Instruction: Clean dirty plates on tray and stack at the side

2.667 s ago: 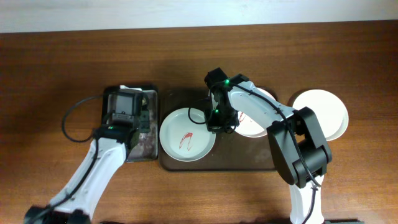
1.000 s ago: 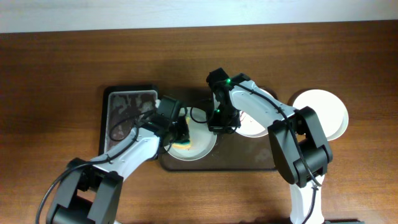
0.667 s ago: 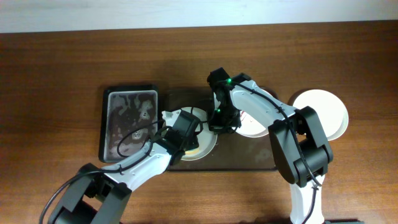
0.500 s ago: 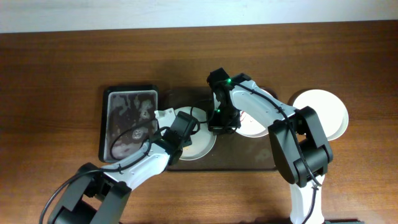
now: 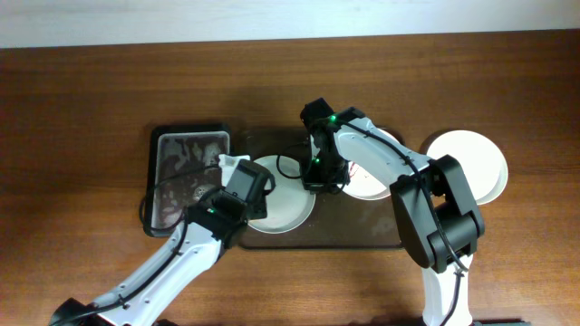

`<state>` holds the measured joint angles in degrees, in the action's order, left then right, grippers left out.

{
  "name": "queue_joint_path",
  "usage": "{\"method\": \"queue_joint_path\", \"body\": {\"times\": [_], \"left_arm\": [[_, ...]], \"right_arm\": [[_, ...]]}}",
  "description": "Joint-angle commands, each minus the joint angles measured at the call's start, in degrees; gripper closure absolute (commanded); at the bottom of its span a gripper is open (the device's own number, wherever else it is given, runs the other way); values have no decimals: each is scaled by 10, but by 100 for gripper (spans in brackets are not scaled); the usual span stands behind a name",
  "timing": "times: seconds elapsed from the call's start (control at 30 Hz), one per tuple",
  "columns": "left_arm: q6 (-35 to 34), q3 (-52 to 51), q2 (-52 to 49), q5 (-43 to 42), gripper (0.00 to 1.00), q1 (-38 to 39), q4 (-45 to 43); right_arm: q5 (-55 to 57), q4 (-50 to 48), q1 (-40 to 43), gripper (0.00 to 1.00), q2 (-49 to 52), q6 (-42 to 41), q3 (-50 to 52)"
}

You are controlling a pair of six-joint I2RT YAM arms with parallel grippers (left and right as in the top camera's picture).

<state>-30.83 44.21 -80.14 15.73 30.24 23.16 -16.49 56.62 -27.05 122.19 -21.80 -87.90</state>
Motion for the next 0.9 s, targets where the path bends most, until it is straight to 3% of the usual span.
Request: {"method": "queue_joint_path", "body": {"times": [0.0, 0.13, 0.3, 0.4, 0.47, 0.5, 0.53, 0.57, 0.73, 0.87], "left_arm": [[60, 6, 7, -14, 100, -51, -4], [100, 6, 4, -61, 100, -153, -1], [145, 6, -63, -74, 100, -250, -12], [229, 6, -118, -187, 100, -297, -66], [243, 6, -122, -201, 100, -330, -77], [243, 6, -122, -201, 83, -336, -77], [243, 6, -122, -200, 40, -342, -77], [243, 6, -122, -199, 30, -344, -79], [243, 6, -122, -99, 35, -344, -86], [243, 7, -121, -99, 24, -344, -89]], "right_arm": [[7, 0, -11, 96, 0, 3, 4], [25, 17, 5, 96, -21, 3, 2], [217, 36, 4, 96, -120, 3, -2], [320, 47, 4, 96, -180, 6, -2], [364, 49, 4, 96, -211, 19, -2], [382, 49, 4, 96, -221, 21, -2], [400, 49, 4, 96, -231, 21, -2], [415, 48, 4, 96, -241, 21, -2], [553, 46, -45, 96, -255, 21, -2], [639, 31, -118, 96, -255, 18, -2]]}}
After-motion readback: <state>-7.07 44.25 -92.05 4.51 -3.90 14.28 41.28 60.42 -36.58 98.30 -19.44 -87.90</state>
